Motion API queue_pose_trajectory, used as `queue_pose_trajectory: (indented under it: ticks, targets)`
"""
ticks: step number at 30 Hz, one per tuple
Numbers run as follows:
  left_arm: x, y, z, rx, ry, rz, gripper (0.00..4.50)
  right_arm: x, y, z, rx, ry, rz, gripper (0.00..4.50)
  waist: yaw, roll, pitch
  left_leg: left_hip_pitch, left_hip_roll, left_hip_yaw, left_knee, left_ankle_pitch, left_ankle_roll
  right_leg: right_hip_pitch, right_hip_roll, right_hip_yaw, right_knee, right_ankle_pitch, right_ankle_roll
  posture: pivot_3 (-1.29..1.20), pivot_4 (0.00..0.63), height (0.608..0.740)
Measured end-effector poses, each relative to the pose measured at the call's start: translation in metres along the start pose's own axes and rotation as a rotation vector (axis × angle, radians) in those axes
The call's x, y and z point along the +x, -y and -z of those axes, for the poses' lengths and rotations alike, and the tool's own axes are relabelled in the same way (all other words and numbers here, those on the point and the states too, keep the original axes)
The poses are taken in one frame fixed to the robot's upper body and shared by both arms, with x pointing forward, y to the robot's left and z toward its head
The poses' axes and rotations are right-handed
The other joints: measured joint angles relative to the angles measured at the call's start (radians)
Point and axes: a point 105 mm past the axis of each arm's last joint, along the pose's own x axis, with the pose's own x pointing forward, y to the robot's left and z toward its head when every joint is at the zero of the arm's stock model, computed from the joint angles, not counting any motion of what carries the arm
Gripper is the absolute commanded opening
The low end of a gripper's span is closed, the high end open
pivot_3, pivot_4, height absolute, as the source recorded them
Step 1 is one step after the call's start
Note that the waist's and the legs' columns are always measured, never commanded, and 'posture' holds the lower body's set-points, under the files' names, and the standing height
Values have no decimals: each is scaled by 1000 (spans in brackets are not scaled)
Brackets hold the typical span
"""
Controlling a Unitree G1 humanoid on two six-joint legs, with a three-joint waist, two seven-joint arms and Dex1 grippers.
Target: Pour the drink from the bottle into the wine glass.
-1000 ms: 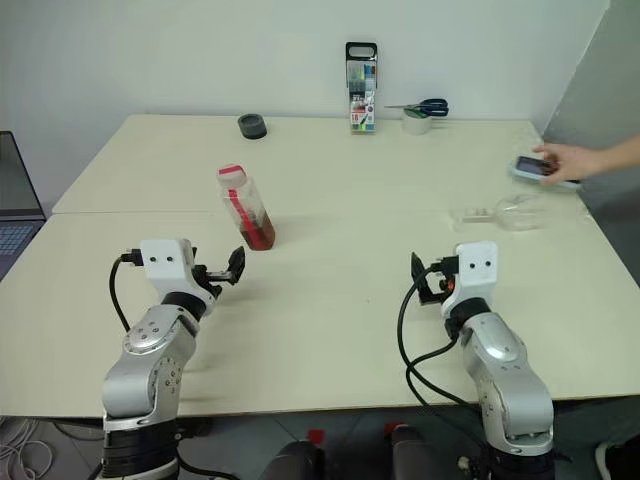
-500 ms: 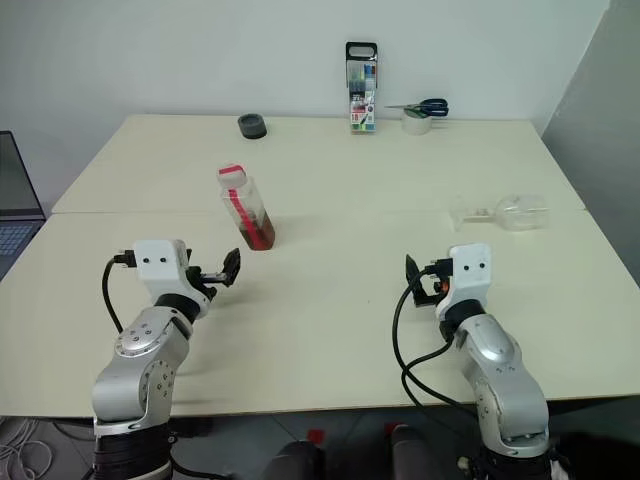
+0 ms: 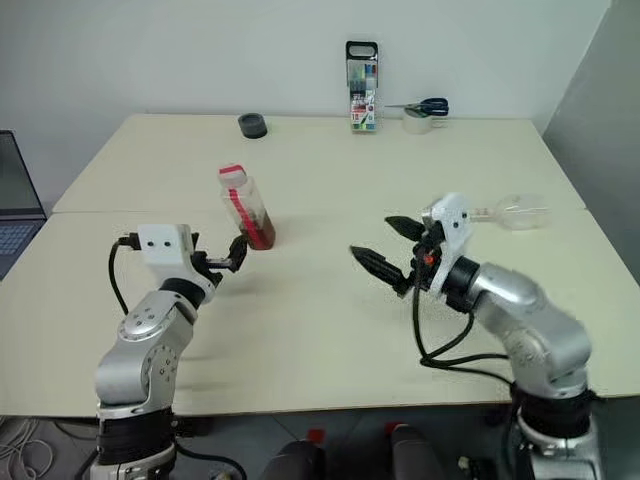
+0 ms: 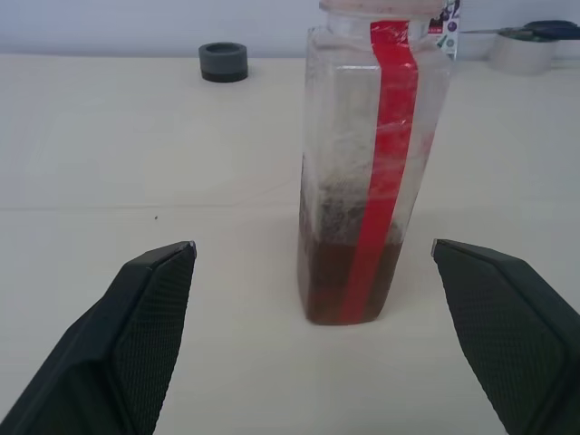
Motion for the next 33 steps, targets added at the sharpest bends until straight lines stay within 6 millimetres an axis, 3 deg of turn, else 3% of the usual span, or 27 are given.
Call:
queue_pose_trajectory:
  ticks: [8,13,21,32,33]
  targets:
    - [24,10,-9,4,21,68,4472,13,-2,8,54,-4,-20,4500,1,0,0,-1,1,0,0,2,-4,-1,-1,1,0,0,0,0,150,740]
    - [35,13,-8,15,21,92,4472,13,-6,4,36,4,-6,4500,2,0,0,-1,1,-1,0,2,-4,-1,-2,1,0,0,0,0,150,740]
    - [59,16,-24,50,66,127,4472,14,-8,2,48,6,7,4500,1,0,0,-1,0,0,0,2,-4,-2,-2,1,0,0,0,0,150,740]
    - [75,13,-29,71,97,110,4472,14,-8,-1,45,14,29,4500,1,0,0,-1,1,-1,0,2,-4,-2,-2,1,0,0,0,0,150,740]
    - [76,13,-29,72,99,110,4293,13,-8,-2,46,14,29,4500,1,0,0,-1,1,-1,0,2,-4,-2,-2,1,0,0,0,0,150,740]
